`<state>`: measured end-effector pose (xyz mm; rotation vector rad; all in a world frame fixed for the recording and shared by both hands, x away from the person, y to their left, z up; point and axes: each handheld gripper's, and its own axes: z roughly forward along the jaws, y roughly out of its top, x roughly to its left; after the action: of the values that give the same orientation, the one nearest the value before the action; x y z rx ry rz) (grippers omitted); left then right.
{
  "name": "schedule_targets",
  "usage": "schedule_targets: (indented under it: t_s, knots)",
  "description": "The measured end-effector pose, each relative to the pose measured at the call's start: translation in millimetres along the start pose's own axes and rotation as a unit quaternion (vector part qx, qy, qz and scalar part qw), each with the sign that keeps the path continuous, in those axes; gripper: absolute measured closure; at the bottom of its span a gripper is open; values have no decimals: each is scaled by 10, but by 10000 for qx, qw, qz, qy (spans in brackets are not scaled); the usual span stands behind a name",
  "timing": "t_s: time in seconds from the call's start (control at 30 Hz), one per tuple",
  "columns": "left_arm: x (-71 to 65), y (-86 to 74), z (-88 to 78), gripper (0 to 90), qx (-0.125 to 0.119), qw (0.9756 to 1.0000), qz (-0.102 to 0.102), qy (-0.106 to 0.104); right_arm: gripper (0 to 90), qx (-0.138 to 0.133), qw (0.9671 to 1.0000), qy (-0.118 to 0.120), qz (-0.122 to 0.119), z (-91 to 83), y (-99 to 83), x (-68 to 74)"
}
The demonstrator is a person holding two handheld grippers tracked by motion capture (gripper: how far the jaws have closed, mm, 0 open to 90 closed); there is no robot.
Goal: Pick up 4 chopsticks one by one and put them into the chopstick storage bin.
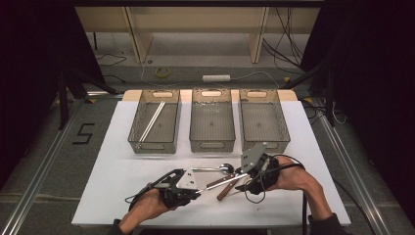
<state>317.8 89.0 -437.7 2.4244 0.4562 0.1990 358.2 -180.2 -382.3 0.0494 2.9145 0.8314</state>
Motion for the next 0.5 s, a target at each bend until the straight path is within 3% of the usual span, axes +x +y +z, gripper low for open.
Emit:
schedule_targets:
  t_s: [0.17,0.3,0.4,0.5]
  knots:
    - [107,-46,-67,860,-89,9991,-357,230,448,-344,9977,-526,245,-89,-82,-20]
    - [158,-72,-116,860,-155,9980,-542,296,411,-611,9948,-728,355,-120,-131,-8]
    - [183,-81,-149,860,-200,9969,-650,388,389,-776,9918,-872,530,-141,-179,-1]
    - [220,-96,-177,860,-289,9951,-831,446,387,-1000,9866,-1058,732,-160,-249,6]
